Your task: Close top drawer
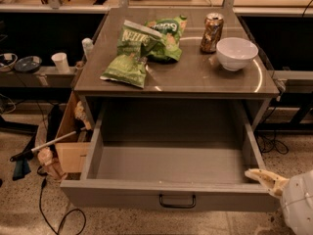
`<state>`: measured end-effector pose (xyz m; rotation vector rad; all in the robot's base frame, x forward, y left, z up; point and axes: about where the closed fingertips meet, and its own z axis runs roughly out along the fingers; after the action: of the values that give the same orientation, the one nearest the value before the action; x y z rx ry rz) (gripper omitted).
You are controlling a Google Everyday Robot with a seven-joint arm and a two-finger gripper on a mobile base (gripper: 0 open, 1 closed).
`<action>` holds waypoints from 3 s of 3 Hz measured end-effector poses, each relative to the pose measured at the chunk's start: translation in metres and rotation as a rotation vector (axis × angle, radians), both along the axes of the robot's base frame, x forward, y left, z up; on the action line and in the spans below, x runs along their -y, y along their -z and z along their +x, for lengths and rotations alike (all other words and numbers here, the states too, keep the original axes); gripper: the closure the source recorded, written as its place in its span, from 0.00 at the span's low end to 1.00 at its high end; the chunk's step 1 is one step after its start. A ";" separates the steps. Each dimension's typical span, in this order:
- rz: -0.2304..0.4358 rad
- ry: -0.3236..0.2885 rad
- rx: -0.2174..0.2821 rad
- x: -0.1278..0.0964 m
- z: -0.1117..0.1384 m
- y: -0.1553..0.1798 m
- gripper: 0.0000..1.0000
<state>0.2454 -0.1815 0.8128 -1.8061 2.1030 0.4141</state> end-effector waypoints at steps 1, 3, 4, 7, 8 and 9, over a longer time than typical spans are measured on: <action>0.029 0.013 -0.026 -0.012 -0.008 0.034 0.00; 0.025 0.011 -0.018 -0.015 0.012 0.050 0.00; -0.004 0.067 -0.024 -0.004 0.051 0.105 0.00; -0.003 0.068 -0.030 -0.003 0.053 0.110 0.38; -0.003 0.068 -0.030 -0.003 0.053 0.110 0.61; -0.003 0.068 -0.030 -0.003 0.053 0.110 0.85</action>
Offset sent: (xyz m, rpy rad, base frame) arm -0.0090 0.0216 -0.0496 0.0469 0.0390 -0.0080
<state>0.2980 -0.1783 0.7027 -1.7348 2.1796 0.4228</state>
